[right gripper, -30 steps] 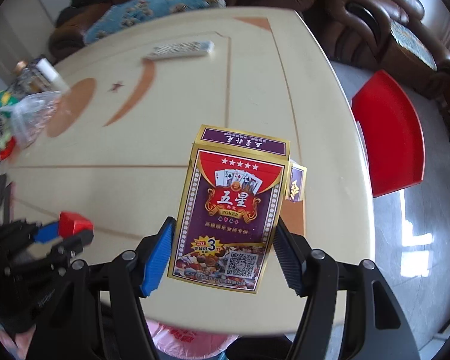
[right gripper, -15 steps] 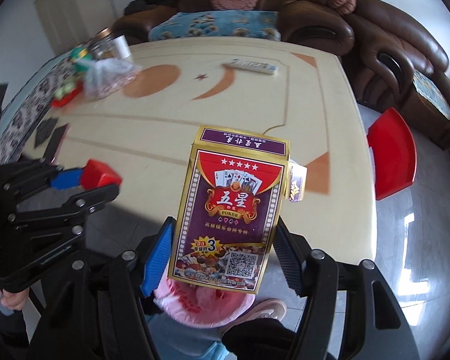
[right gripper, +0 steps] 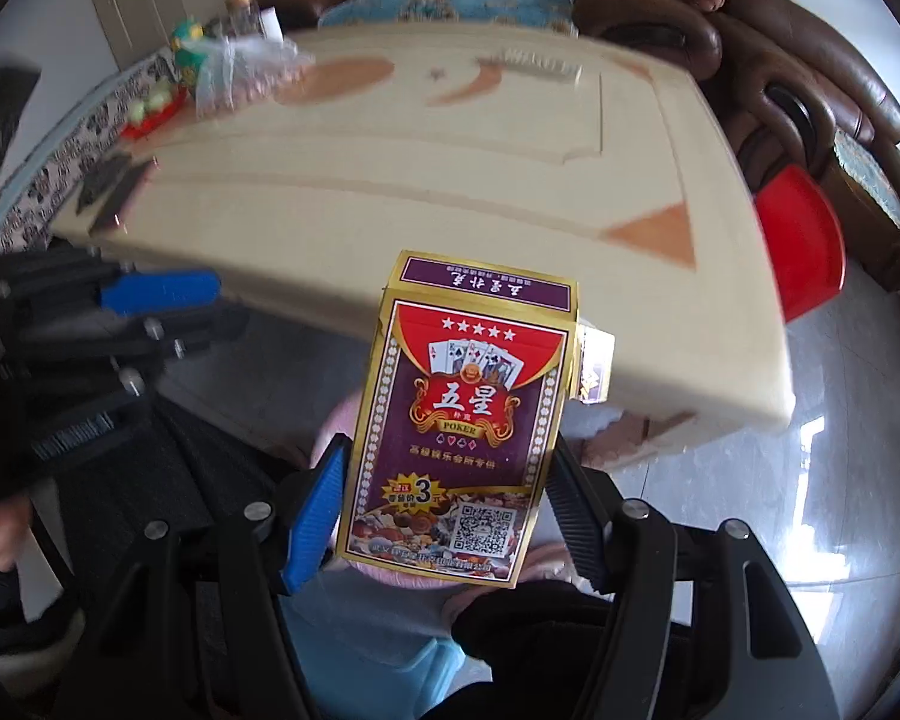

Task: Collect trash
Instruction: 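Lift the red block and card box and carry both over the pink bin, then open the left tool and the right tool to drop both items into the bin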

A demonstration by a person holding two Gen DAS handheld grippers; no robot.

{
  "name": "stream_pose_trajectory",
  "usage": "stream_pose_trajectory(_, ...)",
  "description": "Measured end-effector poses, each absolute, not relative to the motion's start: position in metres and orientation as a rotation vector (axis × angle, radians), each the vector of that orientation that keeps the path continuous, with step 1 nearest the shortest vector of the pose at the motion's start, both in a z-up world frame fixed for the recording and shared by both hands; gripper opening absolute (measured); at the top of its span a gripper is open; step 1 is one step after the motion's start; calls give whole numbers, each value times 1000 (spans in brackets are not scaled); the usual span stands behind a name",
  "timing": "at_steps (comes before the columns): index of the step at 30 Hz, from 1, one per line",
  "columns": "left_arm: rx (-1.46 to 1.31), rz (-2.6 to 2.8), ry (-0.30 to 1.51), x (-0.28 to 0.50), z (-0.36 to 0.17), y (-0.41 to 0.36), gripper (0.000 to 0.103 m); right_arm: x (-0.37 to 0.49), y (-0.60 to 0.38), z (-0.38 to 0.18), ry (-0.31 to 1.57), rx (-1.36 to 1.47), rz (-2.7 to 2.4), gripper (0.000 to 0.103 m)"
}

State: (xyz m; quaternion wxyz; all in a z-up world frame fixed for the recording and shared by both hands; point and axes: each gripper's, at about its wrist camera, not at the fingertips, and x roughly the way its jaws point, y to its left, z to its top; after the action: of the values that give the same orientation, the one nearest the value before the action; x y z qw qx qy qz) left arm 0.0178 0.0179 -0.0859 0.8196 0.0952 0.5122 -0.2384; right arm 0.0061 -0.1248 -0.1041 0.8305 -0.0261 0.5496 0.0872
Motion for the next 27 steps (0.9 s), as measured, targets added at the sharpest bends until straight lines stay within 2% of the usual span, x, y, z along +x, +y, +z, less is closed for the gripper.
stream_pose_trajectory(15,168,-424,1351,27,-266,16,26,25,-115,-351,1491,-45,136,62)
stream_pose_trajectory(21,177,-392,1304,29,-277,11,27,26,-103,-367,1491,-79,193,63)
stream_pose_trajectory(23,135,-372,1284,32,-277,17,36,24,-101,-368,1485,-87,206,65)
stream_pose_trajectory(25,117,-345,1254,35,-274,23,53,23,-98,-370,1489,-102,207,66)
stream_pose_trajectory(27,138,-339,1241,36,-269,23,55,24,-101,-370,1487,-99,208,74)
